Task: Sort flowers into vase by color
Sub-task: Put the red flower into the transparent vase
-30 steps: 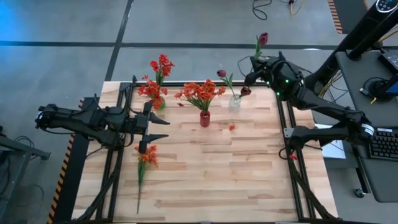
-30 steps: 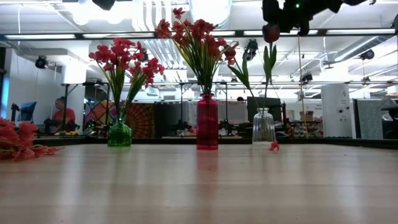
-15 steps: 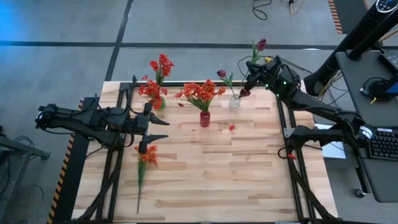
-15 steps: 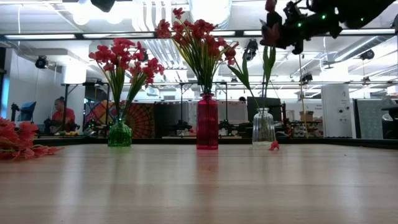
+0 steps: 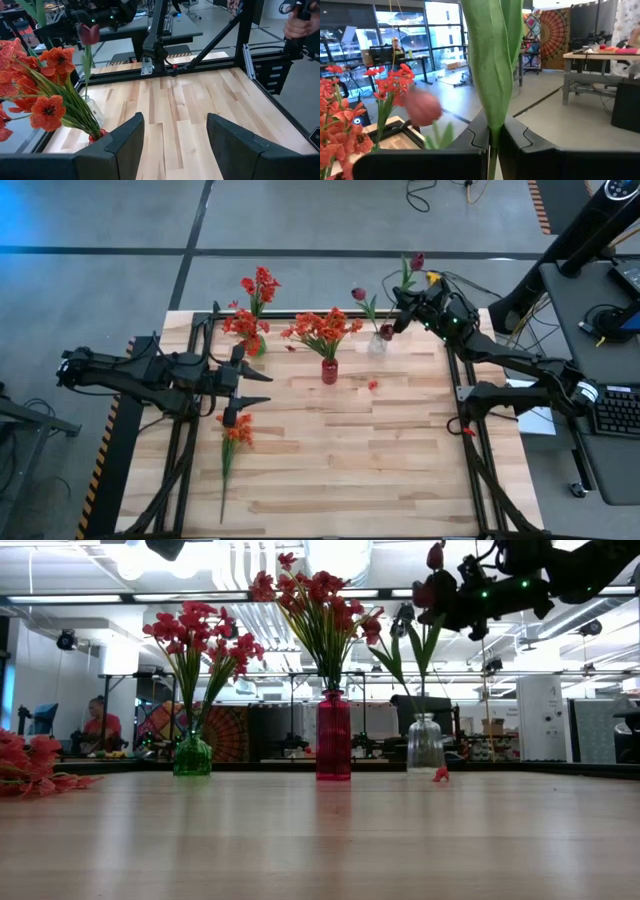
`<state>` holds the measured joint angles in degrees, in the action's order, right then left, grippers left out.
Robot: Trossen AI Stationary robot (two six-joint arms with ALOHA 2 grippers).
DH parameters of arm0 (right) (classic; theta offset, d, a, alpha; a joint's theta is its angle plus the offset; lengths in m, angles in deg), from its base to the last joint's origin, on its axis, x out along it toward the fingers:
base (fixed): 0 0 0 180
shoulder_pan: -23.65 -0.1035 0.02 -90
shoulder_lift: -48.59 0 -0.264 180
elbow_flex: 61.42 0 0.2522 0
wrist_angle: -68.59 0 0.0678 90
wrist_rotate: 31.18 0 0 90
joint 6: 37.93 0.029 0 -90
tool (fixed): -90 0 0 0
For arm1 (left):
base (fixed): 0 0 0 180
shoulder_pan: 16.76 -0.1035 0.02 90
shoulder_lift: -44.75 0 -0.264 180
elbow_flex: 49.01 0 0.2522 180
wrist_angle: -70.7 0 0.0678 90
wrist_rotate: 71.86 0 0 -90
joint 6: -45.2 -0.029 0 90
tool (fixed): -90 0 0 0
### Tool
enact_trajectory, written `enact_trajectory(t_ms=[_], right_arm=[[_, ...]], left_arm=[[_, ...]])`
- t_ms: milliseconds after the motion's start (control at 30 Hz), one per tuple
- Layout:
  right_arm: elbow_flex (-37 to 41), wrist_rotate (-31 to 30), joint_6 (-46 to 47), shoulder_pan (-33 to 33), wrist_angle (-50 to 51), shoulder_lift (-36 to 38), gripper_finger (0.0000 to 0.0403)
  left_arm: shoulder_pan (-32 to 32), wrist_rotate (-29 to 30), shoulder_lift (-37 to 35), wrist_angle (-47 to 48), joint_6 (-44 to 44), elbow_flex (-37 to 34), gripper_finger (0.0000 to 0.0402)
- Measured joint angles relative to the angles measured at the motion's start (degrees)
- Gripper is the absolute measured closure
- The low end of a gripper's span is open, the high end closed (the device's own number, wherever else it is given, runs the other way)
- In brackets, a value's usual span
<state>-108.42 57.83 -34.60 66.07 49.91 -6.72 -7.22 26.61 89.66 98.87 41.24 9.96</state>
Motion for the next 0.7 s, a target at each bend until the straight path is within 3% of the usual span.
enact_trajectory(t_ms=[700], right_arm=[[-1.52, -0.49, -1.41, 1.44, 2.48, 2.15, 0.039]], left_arm=[[0.01, 0.0, 0.0, 0.25, 0.0, -0.02, 0.0203]])
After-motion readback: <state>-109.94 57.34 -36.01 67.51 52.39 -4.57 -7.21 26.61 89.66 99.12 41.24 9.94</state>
